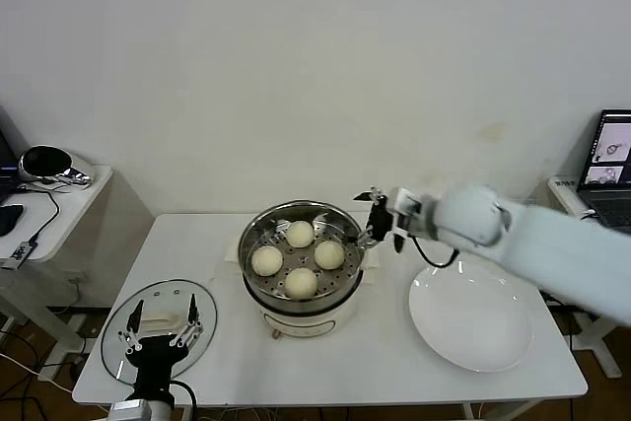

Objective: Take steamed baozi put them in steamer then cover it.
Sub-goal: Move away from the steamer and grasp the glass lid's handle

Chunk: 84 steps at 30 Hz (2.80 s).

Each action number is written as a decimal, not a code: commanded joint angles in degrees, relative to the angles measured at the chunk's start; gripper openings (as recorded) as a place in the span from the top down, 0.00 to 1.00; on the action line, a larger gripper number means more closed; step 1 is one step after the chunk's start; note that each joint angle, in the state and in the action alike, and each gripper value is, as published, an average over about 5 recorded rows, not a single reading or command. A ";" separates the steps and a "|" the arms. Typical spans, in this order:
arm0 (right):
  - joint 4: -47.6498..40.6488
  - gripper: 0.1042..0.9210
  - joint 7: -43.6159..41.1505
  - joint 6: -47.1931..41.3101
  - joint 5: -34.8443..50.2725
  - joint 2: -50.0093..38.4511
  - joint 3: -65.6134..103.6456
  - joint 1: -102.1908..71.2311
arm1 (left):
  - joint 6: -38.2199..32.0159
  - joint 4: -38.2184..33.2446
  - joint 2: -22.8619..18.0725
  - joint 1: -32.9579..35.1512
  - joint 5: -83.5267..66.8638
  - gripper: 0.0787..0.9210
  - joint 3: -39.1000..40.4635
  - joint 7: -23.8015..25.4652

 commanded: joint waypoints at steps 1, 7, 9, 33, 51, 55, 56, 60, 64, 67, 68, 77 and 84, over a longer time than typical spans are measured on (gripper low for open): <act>7.13 0.12 13.44 16.48 -11.99 1.02 64.41 -64.71 | -0.02 4.33 0.61 1.01 11.36 0.12 -2.00 -0.75; 8.41 0.12 8.79 16.48 -18.66 19.29 85.59 -82.72 | -2.96 10.62 1.06 4.70 37.86 0.12 -9.80 -0.30; 9.21 0.12 8.25 16.48 -20.32 25.23 91.02 -86.02 | -3.79 11.49 1.54 7.33 45.45 0.12 -13.12 -0.11; 12.36 0.12 10.93 16.48 -23.47 40.91 107.84 -97.22 | -9.50 33.21 16.57 -8.36 73.42 0.12 -12.51 10.06; 11.22 0.12 10.82 16.48 -24.73 41.62 107.45 -99.55 | -8.76 38.27 17.97 -18.30 73.59 0.12 -5.93 10.75; 11.26 0.12 10.71 16.48 -25.07 41.94 107.43 -100.29 | -8.51 38.91 18.09 -20.34 73.58 0.12 -4.94 10.92; 11.27 0.12 10.67 16.48 -25.12 41.99 107.43 -100.46 | -8.45 39.17 18.12 -20.88 73.54 0.12 -4.74 11.01; 11.21 0.12 10.54 16.48 -25.42 42.16 107.45 -100.89 | -8.32 41.19 18.46 -23.35 73.00 0.12 -3.96 11.25; 11.24 0.12 10.48 16.48 -25.78 42.41 107.44 -101.04 | -8.33 43.69 18.52 -25.84 72.12 0.12 -3.67 11.03; 11.18 0.12 10.43 16.48 -26.07 42.54 107.42 -101.08 | -8.31 44.73 18.61 -26.59 70.77 0.12 -3.62 11.09; 11.15 0.12 10.41 16.48 -26.15 42.58 107.40 -101.08 | -8.31 45.04 18.64 -26.64 70.35 0.12 -3.54 11.13; 11.42 0.12 10.25 16.48 -26.48 42.70 106.88 -100.99 | -8.99 48.43 17.74 -26.21 68.37 0.31 -3.20 10.15; 11.67 0.12 10.20 16.48 -26.54 42.70 106.60 -101.21 | -9.93 49.60 17.10 -26.26 67.20 0.54 -3.38 8.13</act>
